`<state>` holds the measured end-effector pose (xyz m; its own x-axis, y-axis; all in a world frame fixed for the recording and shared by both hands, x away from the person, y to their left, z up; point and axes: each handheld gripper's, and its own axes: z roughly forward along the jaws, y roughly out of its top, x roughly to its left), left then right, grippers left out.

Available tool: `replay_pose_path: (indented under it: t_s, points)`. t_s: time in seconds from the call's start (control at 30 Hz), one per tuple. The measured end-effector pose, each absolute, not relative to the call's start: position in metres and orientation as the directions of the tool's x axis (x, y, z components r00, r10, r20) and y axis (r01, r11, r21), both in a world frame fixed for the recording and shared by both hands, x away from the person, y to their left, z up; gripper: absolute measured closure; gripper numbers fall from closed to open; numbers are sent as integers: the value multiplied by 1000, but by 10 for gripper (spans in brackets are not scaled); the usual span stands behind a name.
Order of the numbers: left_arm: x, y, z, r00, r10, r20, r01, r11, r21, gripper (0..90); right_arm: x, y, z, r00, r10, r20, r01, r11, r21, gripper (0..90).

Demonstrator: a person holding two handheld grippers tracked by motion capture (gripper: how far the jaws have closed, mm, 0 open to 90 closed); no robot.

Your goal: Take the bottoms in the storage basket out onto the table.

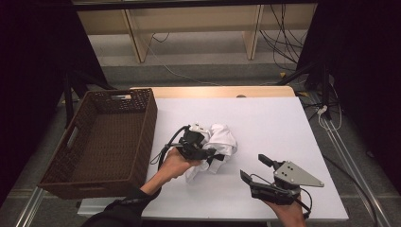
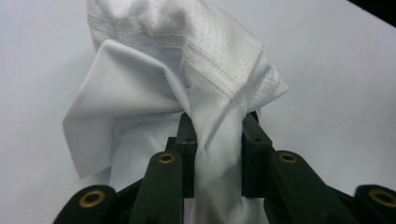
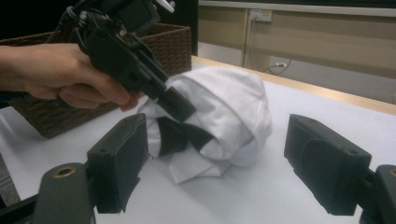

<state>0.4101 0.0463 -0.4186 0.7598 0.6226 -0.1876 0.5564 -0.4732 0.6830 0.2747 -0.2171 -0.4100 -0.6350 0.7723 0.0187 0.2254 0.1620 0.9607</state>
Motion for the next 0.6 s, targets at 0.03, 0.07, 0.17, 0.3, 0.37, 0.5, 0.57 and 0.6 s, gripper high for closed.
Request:
replay_pose_path:
  t_s: [0.03, 0.07, 0.17, 0.3, 0.37, 0.5, 0.57, 0.6]
  points:
    - [411, 46, -421, 759, 623, -188, 558, -474, 681, 728, 274, -217, -410, -634, 773, 16, 228, 167, 959, 227]
    - [411, 45, -423, 755, 627, -191, 563, -471, 679, 728, 274, -217, -410, -635, 773, 16, 227, 166, 960, 227]
    - [412, 43, -428, 758, 624, -188, 562, -481, 673, 725, 274, -217, -410, -635, 772, 17, 226, 165, 960, 227]
    - [414, 39, -430, 758, 622, -199, 566, -475, 674, 717, 275, -217, -410, -635, 773, 17, 226, 165, 960, 227]
    - [415, 38, -432, 758, 620, -201, 568, -476, 672, 709, 275, -217, -410, -635, 772, 16, 225, 165, 960, 227]
    - [416, 32, -438, 762, 615, -202, 569, -487, 663, 683, 275, -217, -410, -635, 773, 15, 228, 168, 959, 227]
    - [417, 29, -441, 761, 614, -209, 574, -488, 658, 666, 275, -217, -410, -635, 773, 15, 228, 168, 959, 227]
    - [418, 28, -441, 762, 612, -212, 575, -489, 656, 648, 275, -217, -410, -635, 773, 16, 228, 168, 959, 227]
